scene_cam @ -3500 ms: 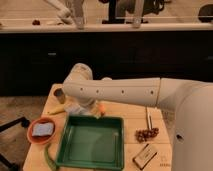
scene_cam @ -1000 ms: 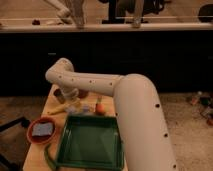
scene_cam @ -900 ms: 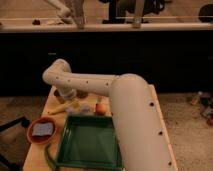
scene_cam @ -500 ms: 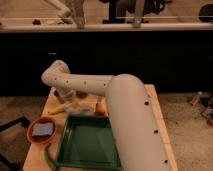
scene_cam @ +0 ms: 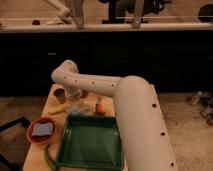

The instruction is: Place towel in paper cup

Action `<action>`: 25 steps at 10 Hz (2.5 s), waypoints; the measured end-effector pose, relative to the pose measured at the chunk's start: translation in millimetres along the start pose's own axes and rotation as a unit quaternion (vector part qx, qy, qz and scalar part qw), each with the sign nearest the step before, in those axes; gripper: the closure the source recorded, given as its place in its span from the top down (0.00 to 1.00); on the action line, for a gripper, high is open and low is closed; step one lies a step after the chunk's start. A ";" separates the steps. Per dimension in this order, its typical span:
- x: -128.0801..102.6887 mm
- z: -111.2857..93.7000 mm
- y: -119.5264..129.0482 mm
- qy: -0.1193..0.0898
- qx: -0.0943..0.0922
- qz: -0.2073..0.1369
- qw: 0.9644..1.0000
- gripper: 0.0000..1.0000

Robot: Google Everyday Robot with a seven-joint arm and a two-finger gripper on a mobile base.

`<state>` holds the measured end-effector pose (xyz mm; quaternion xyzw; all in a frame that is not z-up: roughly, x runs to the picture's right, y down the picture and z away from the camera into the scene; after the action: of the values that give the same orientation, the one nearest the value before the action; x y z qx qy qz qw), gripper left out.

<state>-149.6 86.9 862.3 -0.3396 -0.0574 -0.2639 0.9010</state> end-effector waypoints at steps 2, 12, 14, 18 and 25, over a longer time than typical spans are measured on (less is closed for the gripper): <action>6.7 11.2 0.4 -0.015 -0.003 0.004 1.000 0.80; 4.7 33.4 -24.0 -0.043 -0.002 -0.012 0.999 0.80; 2.0 38.6 -24.3 -0.047 -0.005 -0.014 0.999 0.80; -2.2 48.4 -20.1 -0.058 -0.015 -0.013 0.998 0.80; 1.0 59.5 -12.7 -0.073 -0.027 -0.006 0.997 0.75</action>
<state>-150.8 116.7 915.4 -0.3820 -0.1182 -0.2452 0.8832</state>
